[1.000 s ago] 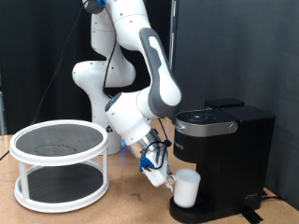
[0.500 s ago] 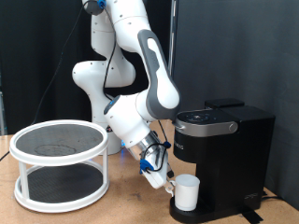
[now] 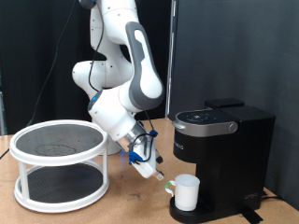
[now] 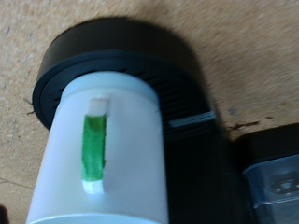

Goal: Make a cup of coffee with the keurig machine

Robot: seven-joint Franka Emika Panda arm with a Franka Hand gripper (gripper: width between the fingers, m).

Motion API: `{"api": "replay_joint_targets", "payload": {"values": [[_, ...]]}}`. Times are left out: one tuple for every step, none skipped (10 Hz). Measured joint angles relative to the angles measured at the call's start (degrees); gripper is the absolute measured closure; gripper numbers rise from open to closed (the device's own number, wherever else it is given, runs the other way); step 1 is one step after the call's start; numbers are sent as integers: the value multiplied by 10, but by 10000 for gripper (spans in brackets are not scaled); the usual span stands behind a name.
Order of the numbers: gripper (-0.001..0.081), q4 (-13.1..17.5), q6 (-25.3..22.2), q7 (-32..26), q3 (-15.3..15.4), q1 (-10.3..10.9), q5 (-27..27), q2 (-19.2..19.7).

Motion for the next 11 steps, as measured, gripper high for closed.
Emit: {"api": "replay_joint_targets", "payload": {"values": [[72,-12,-8,12,-6,-6,-19,-18],[72,-23,-18,23,-12,-13,-32,-37],[72,-36,-31,31,-17,-19,-39,-58],[72,-36,-30,30,-17,-19,-39,-57],[72,-36,-45,26,-17,-19,-39,-60],[72,-36,-83,25,-19,-20,-40,-74],[72,-36,-119,26,-23,-23,-46,-94],[72,-37,-150,26,-28,-26,-56,-114],[72,-38,-174,27,-32,-28,-61,-134],[72,-39,-181,25,-34,-29,-52,-154],[72,-39,-187,25,-35,-29,-30,-175]]}}
